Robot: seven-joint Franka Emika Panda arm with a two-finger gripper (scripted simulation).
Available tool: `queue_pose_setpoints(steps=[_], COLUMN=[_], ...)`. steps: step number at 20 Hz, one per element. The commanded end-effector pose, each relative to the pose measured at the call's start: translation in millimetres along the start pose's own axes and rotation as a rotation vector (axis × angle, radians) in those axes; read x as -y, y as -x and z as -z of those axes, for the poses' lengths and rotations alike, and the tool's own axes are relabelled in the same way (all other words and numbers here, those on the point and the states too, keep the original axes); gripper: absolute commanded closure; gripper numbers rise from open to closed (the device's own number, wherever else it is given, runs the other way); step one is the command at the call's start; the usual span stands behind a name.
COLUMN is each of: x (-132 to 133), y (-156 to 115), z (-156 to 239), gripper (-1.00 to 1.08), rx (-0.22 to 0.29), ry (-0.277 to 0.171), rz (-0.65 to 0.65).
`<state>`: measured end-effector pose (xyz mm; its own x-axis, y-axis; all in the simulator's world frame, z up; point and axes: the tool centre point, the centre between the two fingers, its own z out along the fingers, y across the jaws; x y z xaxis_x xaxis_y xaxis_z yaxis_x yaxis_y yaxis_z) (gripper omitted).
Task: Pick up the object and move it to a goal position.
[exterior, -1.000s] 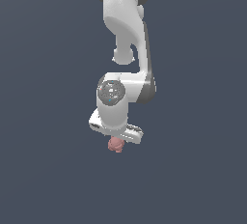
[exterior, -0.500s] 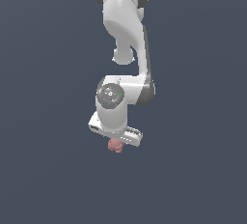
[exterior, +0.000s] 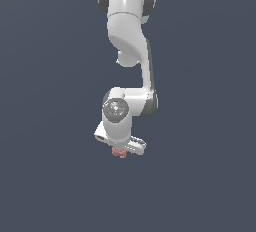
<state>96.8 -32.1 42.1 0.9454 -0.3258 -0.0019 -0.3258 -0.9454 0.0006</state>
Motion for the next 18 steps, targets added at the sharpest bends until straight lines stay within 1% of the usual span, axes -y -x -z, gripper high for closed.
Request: queue_pose_setpoints(steps=[1, 4, 5, 18], x=[0.3, 0.5, 0.5, 1.2], y=[-1.0, -1.9, -1.9, -0.6], z=[-4.1, -2.7, -2.7, -1.8], gripper=[-0.92, -0.92, 1.08, 1.08], rx=[-0.002, -0.002, -0.002, -0.002], ry=[-0.001, -0.001, -0.001, -0.001], rz=[0.0, 0.0, 0.0, 0.0])
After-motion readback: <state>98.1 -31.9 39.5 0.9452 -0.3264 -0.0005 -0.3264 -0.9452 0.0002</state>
